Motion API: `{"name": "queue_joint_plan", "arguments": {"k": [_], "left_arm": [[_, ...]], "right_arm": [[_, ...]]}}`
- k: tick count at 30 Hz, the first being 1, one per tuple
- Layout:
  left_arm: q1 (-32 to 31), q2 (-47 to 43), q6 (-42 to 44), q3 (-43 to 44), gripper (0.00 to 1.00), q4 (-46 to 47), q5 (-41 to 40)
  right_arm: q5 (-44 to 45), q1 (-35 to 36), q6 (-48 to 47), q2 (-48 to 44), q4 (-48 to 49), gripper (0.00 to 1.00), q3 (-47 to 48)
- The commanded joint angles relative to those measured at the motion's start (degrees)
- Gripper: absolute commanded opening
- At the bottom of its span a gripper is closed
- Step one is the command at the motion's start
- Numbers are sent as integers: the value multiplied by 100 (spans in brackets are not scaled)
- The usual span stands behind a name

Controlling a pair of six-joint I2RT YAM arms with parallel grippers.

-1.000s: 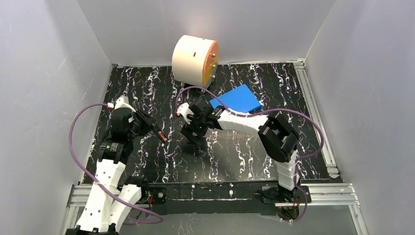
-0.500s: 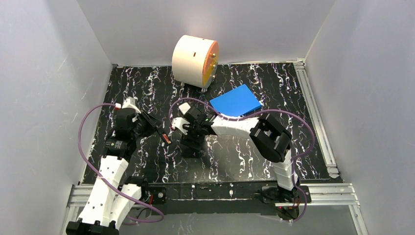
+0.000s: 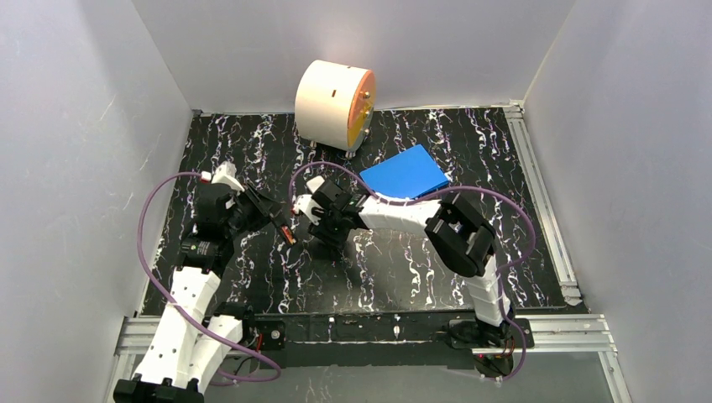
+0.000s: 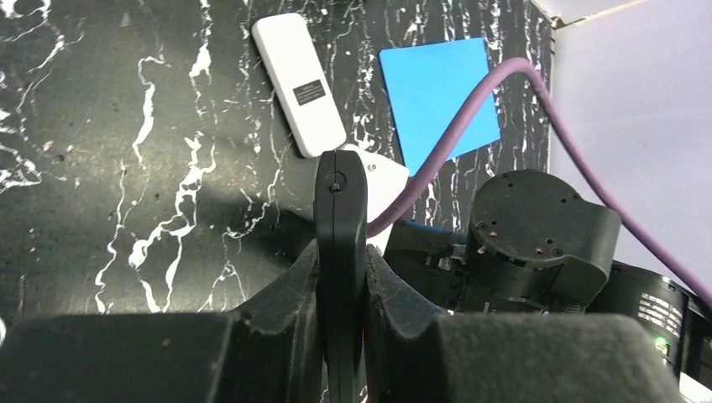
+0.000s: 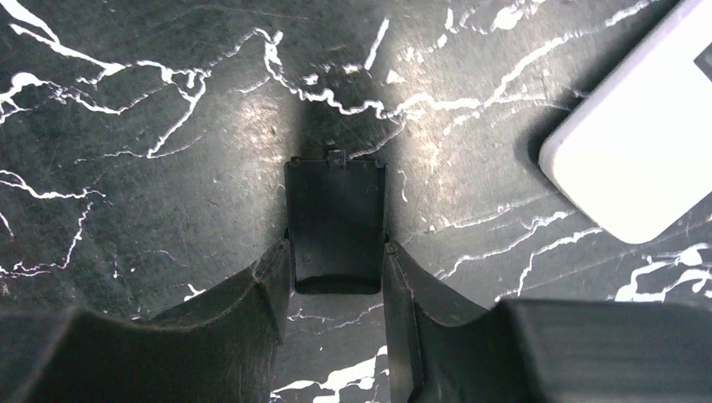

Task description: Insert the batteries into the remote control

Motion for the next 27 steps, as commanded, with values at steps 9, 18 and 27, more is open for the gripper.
{"name": "queue_joint_plan", "arguments": {"k": [9, 18, 27], "left_arm": [[-43, 407, -407, -820, 0, 2248, 1348], [-1151, 1602, -636, -957, 0, 3391, 627], [-1771, 3189, -1017, -1006, 3, 4190, -356]], "right_arm": [[-1295, -1206, 2919, -2003, 1720, 37, -1994], [-2247, -1791, 4327, -2830, 2631, 38, -2734], [-2023, -1853, 4444, -3141, 2506, 38, -2832]]}}
